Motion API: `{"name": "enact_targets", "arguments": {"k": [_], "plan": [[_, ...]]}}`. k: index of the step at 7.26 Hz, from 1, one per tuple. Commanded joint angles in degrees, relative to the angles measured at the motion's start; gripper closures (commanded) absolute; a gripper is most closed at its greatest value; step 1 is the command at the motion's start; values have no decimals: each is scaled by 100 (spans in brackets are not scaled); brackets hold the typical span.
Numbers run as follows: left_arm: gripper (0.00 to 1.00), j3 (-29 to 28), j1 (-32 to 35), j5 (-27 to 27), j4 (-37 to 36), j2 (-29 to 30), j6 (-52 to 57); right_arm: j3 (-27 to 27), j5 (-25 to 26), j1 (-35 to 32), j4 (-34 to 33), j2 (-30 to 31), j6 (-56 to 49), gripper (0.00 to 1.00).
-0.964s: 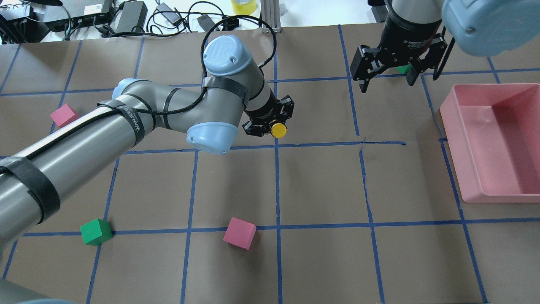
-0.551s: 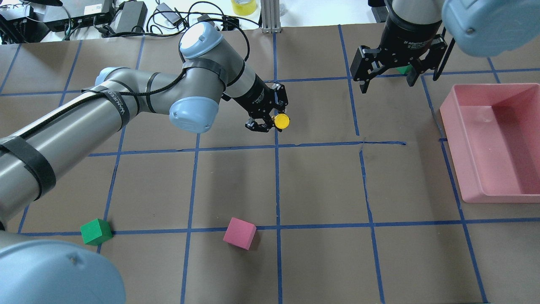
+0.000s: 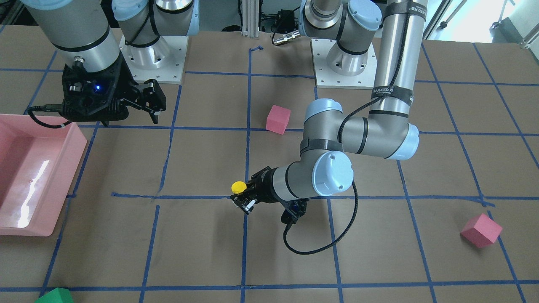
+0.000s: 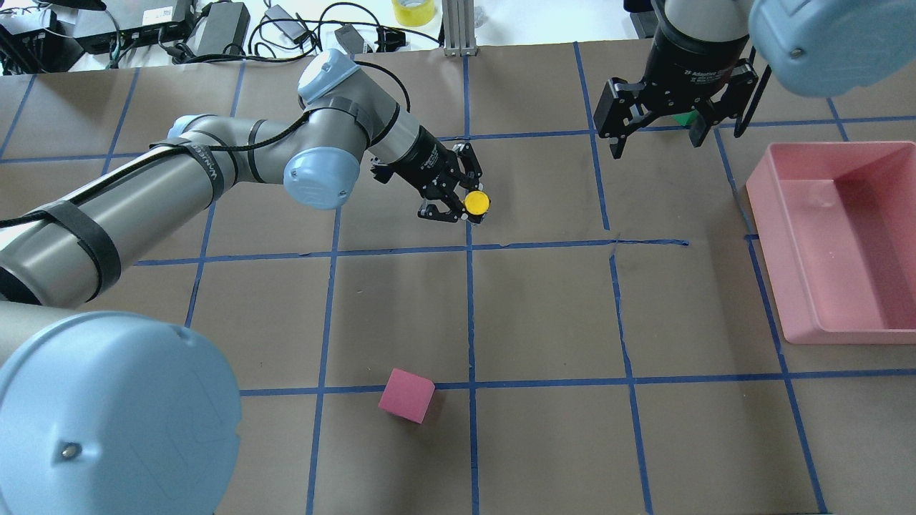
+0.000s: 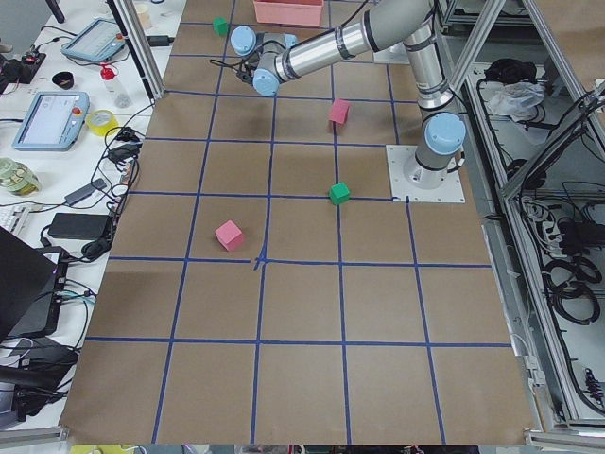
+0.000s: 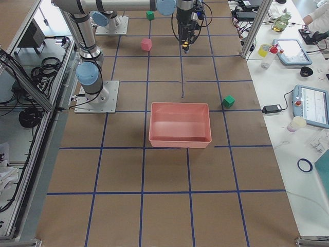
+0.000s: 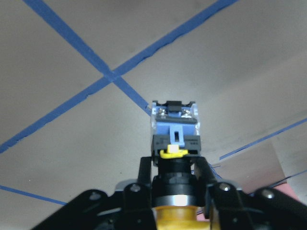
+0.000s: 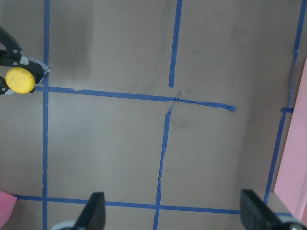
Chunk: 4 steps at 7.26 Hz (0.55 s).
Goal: Align button upright
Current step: 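Rotate the held switch with the left gripper to stand cap up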
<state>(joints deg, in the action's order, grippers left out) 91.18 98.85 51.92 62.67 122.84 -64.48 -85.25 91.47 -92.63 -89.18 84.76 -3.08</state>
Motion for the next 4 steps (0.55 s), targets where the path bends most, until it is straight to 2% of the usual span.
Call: {"name": "enact_targets", "arguments": {"k": [1, 2, 4], "plan": [[87, 232, -50, -94, 18, 99, -47, 0, -7, 0, -47, 5, 0, 0], [86, 294, -50, -86, 18, 100, -56, 0, -7, 0, -3, -4, 0, 0], [75, 304, -50, -95, 26, 109, -64, 0, -7, 0, -21, -4, 0, 0]]}}
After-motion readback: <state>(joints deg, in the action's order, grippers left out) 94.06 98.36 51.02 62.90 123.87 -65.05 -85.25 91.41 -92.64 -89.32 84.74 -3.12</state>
